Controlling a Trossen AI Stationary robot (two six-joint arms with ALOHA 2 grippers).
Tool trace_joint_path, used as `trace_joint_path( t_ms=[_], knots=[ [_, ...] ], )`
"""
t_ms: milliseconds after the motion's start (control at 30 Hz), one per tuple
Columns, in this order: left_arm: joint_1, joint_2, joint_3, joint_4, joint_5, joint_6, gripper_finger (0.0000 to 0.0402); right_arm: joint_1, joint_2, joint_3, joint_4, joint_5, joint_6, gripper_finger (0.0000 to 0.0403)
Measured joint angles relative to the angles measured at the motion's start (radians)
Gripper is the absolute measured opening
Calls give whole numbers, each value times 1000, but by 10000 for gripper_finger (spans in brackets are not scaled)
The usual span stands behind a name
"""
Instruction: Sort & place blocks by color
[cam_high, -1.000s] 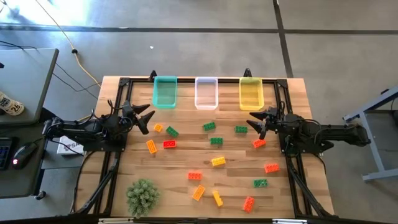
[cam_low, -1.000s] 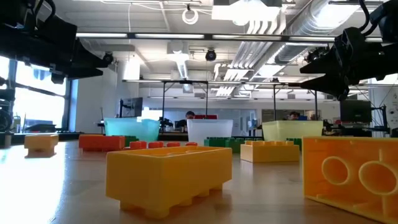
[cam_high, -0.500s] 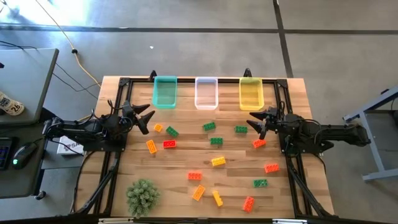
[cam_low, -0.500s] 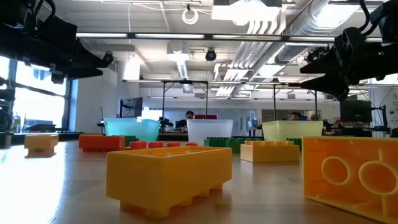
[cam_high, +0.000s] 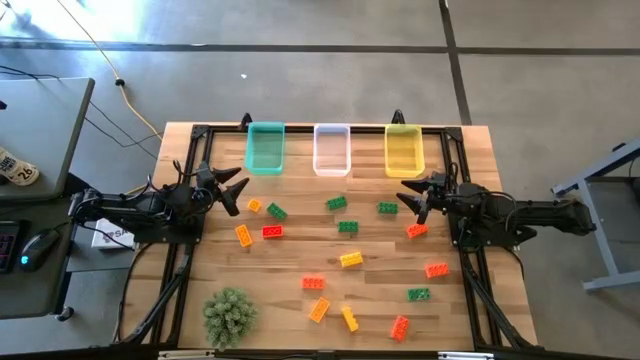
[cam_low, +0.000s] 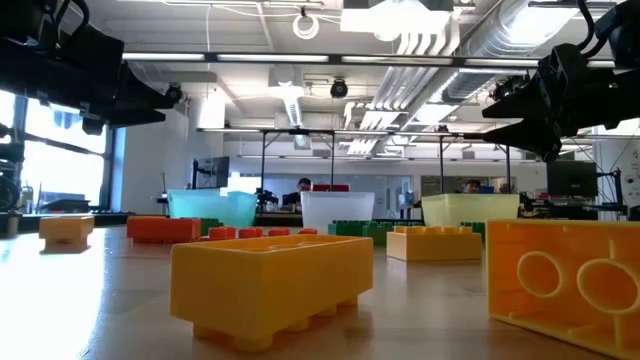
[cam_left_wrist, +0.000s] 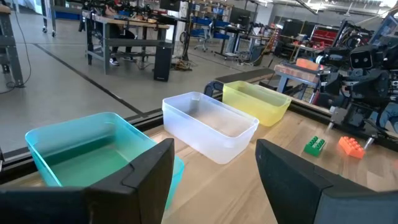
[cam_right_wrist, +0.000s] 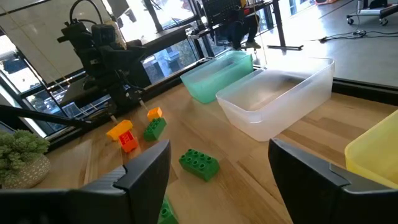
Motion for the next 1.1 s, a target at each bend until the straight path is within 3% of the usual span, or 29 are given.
trace_joint_path(
  t_ms=[600, 800, 1100],
  knots=[
    [0, 0, 0, 0, 0, 0, 214, 0, 0, 0, 1, 0, 1, 259],
    [0, 0, 0, 0, 0, 0, 214, 0, 0, 0, 8, 63, 145, 259],
    [0, 0, 0, 0, 0, 0, 214, 0, 0, 0, 66, 63, 254, 259]
  ],
)
